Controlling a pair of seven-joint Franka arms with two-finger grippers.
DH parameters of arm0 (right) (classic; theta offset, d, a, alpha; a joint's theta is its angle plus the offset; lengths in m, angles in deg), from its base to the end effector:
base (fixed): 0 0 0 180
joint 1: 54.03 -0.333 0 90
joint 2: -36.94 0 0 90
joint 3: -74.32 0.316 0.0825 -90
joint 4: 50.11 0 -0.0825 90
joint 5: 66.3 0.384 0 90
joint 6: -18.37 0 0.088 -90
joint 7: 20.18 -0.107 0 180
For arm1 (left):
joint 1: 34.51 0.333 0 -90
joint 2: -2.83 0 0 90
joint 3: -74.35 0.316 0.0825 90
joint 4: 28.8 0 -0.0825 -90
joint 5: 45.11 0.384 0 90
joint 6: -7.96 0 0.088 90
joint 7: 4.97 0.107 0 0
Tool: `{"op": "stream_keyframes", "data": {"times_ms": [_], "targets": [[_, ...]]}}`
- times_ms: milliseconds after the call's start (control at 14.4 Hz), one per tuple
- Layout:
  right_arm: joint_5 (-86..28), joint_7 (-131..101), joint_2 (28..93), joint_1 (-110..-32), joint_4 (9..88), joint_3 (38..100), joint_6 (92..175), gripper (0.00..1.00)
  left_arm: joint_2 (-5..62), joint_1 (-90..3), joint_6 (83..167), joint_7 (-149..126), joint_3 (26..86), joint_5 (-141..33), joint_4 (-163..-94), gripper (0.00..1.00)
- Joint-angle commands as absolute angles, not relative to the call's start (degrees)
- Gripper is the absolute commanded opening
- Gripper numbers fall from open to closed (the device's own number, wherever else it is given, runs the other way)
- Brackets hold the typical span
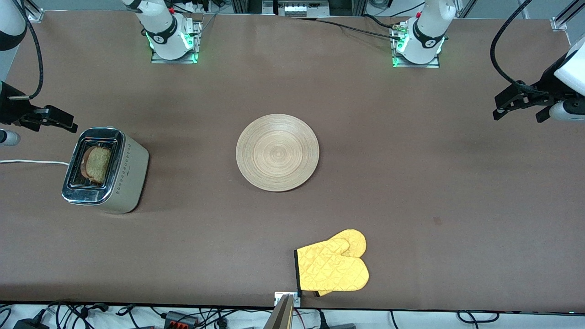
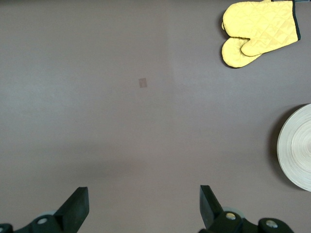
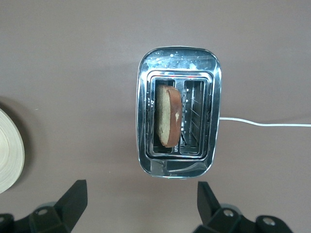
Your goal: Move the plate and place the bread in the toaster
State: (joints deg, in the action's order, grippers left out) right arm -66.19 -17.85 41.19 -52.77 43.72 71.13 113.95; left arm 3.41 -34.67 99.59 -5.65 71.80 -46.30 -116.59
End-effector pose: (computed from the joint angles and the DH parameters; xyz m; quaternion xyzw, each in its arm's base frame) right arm 0.5790 -0.0439 0.5591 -0.9996 0.0186 0.0218 0.0002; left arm 0.5604 -0.0286 0.6397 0.9994 -0.0177 0.0281 0.0114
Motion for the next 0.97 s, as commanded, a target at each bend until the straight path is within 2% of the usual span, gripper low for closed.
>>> {"op": "stream_keyframes", "data": {"times_ms": [0,139,903], "targets": [[-66.7,-17.1,40.3,-51.1,44.2,72.7,114.0,1.0,4.1,-34.7,98.4,-5.8,71.5,-45.0,-114.9,1.0],[-66.7,-17.4,40.2,-50.3,44.2,74.6,113.5,1.0,4.1,-34.7,98.4,-5.8,71.5,-45.0,-114.9,1.0],[-66.7,-17.8,39.0,-50.6,44.7,74.5,112.6,1.0,4.1,-34.7,98.4,-5.8,71.5,-45.0,-114.8,1.0]]}}
